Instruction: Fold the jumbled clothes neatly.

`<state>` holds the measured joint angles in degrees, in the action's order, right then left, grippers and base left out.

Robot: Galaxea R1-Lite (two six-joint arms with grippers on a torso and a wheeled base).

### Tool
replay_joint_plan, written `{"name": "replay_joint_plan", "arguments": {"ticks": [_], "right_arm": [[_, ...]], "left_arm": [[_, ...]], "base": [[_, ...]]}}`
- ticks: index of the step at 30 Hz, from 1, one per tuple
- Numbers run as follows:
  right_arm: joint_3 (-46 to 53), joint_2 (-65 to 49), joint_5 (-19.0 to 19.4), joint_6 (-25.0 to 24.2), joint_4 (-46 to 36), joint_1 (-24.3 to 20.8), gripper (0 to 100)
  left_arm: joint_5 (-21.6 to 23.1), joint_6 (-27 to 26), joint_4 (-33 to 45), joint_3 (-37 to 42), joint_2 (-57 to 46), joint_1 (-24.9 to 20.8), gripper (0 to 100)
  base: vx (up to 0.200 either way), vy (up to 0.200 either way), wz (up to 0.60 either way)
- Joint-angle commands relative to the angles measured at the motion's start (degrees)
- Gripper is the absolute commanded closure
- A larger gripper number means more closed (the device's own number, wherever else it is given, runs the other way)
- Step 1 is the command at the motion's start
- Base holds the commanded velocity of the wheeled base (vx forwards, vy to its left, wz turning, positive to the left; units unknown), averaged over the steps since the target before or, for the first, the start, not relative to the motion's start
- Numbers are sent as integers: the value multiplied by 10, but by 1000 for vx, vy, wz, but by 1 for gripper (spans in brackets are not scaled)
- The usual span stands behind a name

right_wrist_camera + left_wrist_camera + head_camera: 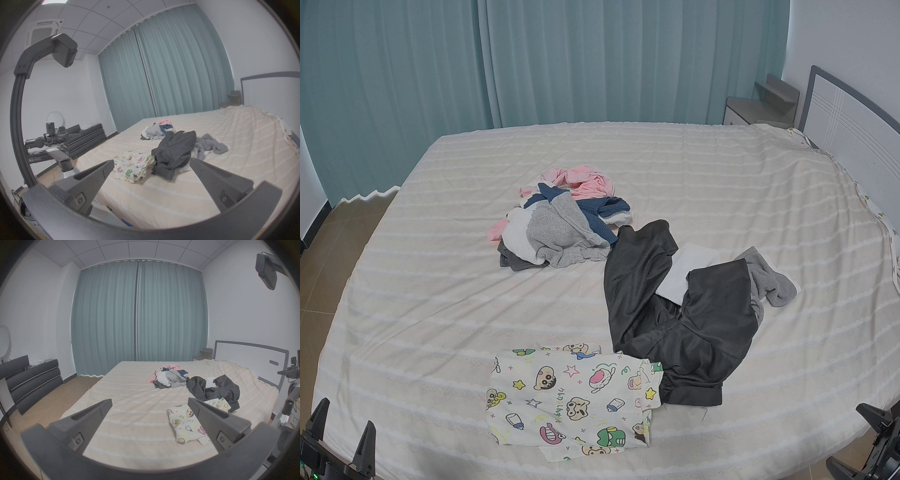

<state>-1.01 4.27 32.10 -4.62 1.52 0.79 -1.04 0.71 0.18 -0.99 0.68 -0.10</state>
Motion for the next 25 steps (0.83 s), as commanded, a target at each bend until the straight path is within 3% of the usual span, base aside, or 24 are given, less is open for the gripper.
{"name": "replay_joint_plan", "arguments": {"ticks": [1, 4, 7, 17, 25], "right_arm": [[10, -42, -55, 15, 5, -4, 0], [10, -42, -78, 51, 5, -4, 0], [10, -42, -79, 51, 6, -4, 0], [10, -42, -83, 28, 6, -4, 0], [10, -42, -127, -27, 9, -4, 0]], "left_arm": [[0, 1, 0, 10, -7, 0, 0], [0, 1, 0, 10, -7, 1, 0], [0, 1, 0, 10, -7, 1, 0], [0, 1, -1, 10, -7, 1, 0], [0, 1, -1, 10, -7, 1, 0]], "base": [[0, 0, 0], [0, 0, 0], [0, 0, 0], [0, 0, 0], [0, 0, 0]]}}
